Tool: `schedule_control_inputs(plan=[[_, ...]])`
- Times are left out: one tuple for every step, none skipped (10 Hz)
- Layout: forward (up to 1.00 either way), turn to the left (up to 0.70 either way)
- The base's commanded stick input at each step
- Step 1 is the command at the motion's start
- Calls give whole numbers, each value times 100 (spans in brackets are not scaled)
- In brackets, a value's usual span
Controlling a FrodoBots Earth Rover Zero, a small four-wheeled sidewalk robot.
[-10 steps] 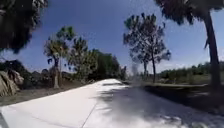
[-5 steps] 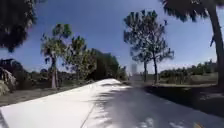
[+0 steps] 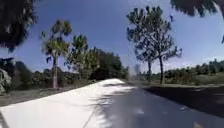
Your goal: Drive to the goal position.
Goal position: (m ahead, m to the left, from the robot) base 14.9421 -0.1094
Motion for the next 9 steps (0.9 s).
schedule_control_inputs(plan=[[70, 0], [70, 0], [70, 0], [70, 0], [70, 0], [70, 0], [70, 0], [70, 0], [70, 0]])
